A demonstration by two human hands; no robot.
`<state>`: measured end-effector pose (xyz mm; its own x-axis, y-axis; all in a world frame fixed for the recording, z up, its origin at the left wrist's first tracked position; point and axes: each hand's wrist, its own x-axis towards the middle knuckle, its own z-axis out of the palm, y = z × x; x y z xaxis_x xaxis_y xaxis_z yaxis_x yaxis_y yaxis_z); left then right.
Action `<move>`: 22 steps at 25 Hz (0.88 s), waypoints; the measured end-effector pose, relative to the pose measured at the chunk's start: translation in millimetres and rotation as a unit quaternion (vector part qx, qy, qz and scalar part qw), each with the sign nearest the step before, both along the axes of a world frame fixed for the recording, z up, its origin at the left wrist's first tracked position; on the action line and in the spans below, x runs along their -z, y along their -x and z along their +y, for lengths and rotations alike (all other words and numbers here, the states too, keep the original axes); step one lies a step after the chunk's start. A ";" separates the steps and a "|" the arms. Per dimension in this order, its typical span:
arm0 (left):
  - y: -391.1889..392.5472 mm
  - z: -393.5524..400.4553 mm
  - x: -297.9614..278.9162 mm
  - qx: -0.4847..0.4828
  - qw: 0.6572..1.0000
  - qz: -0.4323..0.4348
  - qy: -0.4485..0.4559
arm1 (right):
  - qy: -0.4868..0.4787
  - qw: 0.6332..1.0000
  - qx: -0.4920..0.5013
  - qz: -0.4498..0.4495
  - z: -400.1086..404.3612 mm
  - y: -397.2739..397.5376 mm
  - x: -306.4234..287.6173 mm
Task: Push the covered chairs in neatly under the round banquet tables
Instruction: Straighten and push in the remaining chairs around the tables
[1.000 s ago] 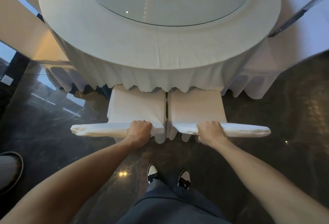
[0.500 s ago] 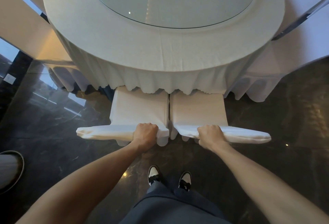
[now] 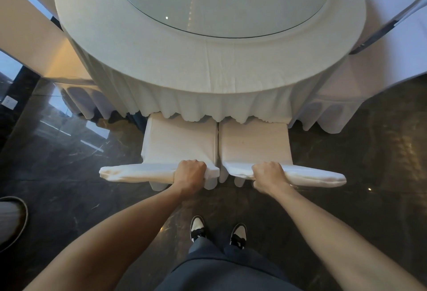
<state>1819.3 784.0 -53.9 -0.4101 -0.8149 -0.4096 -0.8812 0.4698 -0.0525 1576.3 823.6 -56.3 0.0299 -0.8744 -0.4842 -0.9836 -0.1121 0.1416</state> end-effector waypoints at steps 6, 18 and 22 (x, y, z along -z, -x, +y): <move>1.8 2.2 0.2 -0.011 1.000 0.003 0.004 | 0.007 1.000 -0.008 -0.004 2.7 -0.8 -2.0; 3.6 -3.0 8.0 -0.014 1.000 0.007 0.021 | 0.015 0.999 -0.030 -0.011 -3.1 2.8 0.8; 6.4 -6.4 4.4 -0.020 0.999 0.017 0.020 | 0.009 0.999 -0.035 -0.004 -8.7 2.8 -0.2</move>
<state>1812.9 777.6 -58.3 -0.3906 -0.8463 -0.3623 -0.9005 0.4330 -0.0407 1573.6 814.9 -56.1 0.0959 -0.8782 -0.4685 -0.9746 -0.1786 0.1354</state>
